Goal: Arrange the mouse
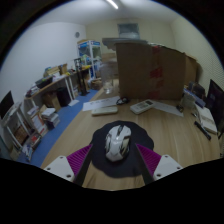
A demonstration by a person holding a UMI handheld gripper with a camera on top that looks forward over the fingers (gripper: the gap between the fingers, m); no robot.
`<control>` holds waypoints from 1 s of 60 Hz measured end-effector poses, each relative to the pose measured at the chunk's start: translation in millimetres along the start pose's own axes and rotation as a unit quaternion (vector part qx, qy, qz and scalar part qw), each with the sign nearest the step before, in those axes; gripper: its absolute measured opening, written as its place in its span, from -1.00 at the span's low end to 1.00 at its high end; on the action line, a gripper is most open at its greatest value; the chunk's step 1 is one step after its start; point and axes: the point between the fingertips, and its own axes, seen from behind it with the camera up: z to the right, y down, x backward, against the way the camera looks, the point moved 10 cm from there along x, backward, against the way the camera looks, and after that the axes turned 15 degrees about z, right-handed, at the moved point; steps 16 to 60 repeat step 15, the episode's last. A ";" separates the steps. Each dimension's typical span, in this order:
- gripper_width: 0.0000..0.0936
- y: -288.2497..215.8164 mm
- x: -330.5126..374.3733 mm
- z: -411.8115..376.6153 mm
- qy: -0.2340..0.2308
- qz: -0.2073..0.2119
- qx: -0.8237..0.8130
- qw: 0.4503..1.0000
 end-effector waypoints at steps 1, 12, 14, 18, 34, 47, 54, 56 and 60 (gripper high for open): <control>0.80 1.5 8.8 -0.8 -0.007 0.005 -0.002 1.000; 0.79 36.7 93.6 -0.6 -0.063 0.032 -0.025 0.997; 0.79 43.8 105.5 0.3 -0.074 0.034 -0.028 0.996; 0.79 46.9 110.9 1.4 -0.080 0.036 -0.029 0.996; 0.79 46.9 110.9 1.4 -0.080 0.036 -0.029 0.996; 0.79 46.9 110.9 1.4 -0.080 0.036 -0.029 0.996; 0.79 46.9 110.9 1.4 -0.080 0.036 -0.029 0.996; 0.79 46.9 110.9 1.4 -0.080 0.036 -0.029 0.996; 0.79 46.9 110.9 1.4 -0.080 0.036 -0.029 0.996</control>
